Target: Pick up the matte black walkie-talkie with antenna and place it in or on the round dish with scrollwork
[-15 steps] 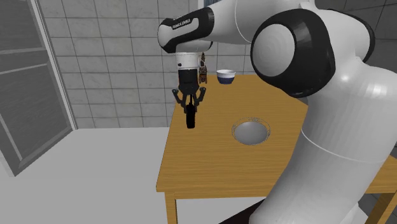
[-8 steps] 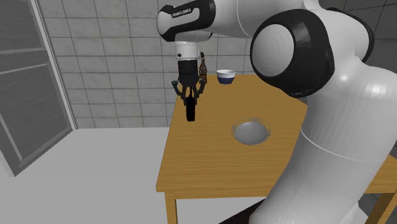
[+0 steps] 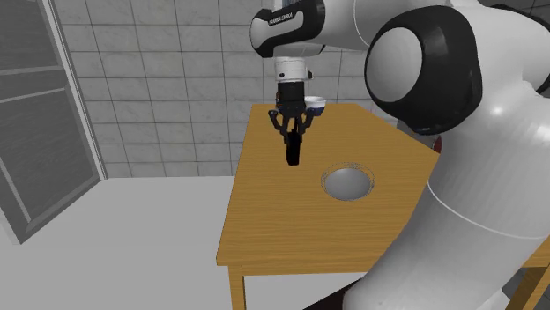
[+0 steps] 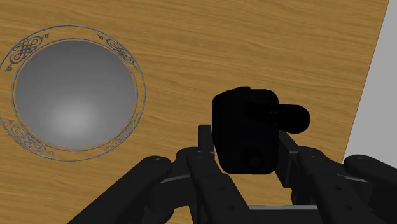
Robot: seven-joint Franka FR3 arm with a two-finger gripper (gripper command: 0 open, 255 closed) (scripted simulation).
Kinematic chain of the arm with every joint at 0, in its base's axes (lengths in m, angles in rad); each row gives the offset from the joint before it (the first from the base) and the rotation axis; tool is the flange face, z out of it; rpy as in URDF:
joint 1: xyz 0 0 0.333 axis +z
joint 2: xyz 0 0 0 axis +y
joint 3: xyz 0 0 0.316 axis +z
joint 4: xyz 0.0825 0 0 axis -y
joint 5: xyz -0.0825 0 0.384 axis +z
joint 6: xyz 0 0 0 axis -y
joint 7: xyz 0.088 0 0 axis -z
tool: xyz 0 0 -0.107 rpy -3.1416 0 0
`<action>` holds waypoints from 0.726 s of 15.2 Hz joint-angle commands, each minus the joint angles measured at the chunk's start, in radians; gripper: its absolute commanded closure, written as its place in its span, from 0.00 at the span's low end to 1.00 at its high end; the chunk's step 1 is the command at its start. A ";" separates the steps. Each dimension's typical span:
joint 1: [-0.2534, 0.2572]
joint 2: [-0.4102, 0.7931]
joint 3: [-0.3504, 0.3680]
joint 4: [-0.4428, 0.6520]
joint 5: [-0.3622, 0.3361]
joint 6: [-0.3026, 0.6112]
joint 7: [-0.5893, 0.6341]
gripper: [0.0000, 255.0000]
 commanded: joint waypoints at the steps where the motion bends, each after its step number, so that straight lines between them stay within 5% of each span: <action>1: -0.025 -0.007 -0.031 0.000 -0.014 -0.007 -0.056 1.00; 11: -0.132 -0.005 -0.168 0.007 -0.073 -0.005 -0.298 1.00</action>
